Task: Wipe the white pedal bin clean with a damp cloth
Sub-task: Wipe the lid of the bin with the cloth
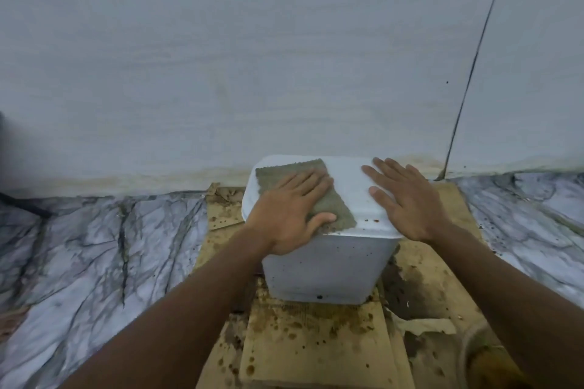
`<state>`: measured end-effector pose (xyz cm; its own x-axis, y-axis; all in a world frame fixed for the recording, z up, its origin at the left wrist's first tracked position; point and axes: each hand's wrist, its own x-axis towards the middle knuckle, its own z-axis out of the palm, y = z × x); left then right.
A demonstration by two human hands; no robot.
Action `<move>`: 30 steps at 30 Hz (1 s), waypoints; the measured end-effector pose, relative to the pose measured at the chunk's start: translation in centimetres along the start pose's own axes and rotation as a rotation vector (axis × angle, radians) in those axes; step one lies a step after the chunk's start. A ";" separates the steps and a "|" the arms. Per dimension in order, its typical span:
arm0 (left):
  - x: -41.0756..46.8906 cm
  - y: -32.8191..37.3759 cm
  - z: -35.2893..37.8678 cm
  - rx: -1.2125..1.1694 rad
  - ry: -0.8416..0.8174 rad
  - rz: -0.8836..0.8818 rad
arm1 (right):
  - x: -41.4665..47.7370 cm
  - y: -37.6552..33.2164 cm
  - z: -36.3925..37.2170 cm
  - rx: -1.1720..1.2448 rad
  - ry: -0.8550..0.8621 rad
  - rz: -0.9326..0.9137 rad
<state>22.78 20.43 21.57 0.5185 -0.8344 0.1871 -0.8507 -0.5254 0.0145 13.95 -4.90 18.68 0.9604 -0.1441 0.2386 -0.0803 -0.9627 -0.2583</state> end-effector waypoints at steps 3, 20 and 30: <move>-1.8 -4.5 -0.8 -0.088 -0.039 0.019 | 0.1 -0.1 -0.1 0.007 -0.007 -0.001; -4.8 -9.9 -1.9 -0.560 -0.066 -0.102 | 0.5 0.0 0.3 0.021 0.028 0.008; -1.0 -3.8 0.0 -0.094 0.087 -0.023 | 0.2 -0.2 0.2 0.016 0.027 0.020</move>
<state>25.52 23.23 21.38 0.5318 -0.8025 0.2704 -0.8452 -0.5227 0.1112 14.22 -4.66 18.59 0.9510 -0.1695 0.2587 -0.0946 -0.9558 -0.2783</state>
